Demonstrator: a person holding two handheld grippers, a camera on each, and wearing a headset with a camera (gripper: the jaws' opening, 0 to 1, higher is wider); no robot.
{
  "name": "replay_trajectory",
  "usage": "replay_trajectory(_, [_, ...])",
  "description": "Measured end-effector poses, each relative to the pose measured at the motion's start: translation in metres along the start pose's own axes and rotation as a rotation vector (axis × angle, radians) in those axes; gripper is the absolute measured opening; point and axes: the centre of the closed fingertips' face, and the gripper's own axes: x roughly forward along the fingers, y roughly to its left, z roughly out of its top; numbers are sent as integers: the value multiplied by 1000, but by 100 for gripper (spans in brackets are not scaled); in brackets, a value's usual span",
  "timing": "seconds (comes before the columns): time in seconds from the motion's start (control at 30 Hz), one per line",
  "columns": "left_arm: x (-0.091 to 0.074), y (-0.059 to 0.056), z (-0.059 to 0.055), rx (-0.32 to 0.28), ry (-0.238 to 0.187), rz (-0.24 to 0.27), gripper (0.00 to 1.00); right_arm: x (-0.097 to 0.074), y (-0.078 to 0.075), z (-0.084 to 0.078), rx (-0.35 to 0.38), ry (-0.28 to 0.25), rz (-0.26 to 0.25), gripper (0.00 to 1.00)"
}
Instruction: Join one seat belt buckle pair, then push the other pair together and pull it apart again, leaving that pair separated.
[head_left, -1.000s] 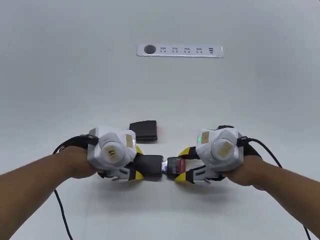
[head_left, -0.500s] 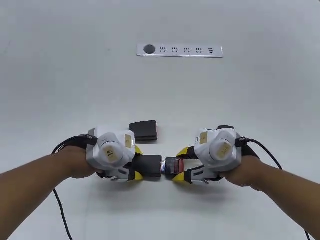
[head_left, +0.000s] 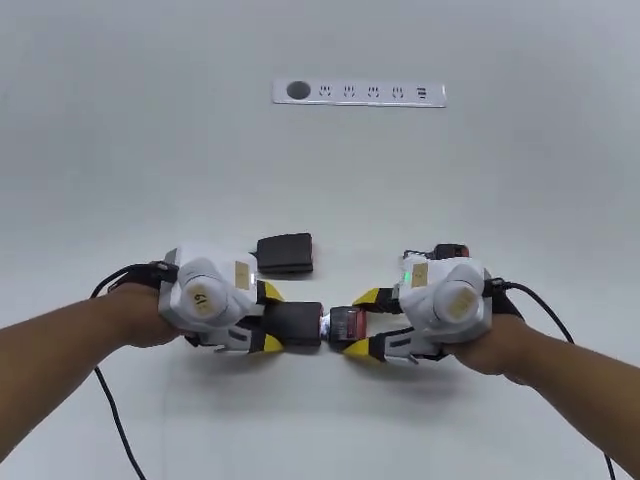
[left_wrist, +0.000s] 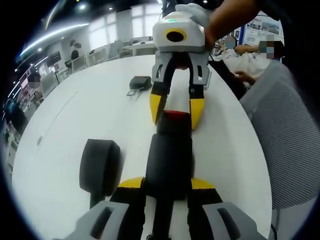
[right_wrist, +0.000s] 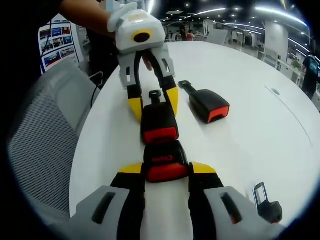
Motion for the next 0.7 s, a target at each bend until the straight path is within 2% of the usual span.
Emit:
replay_trajectory(0.2, [0, 0, 0, 33, -21, -24, 32, 1, -3, -3, -6, -21, 1, 32])
replay_trajectory(0.33, [-1, 0, 0, 36, -55, -26, 32, 0, -2, -2, -18, -47, -4, 32])
replay_trajectory(0.5, [-2, 0, 2, 43, -67, -35, 32, -1, 0, 2, -54, -63, -24, 31])
replay_trajectory(0.7, [-2, -1, 4, 44, -83, -41, 31, -2, -1, 2, -44, -90, -24, 31])
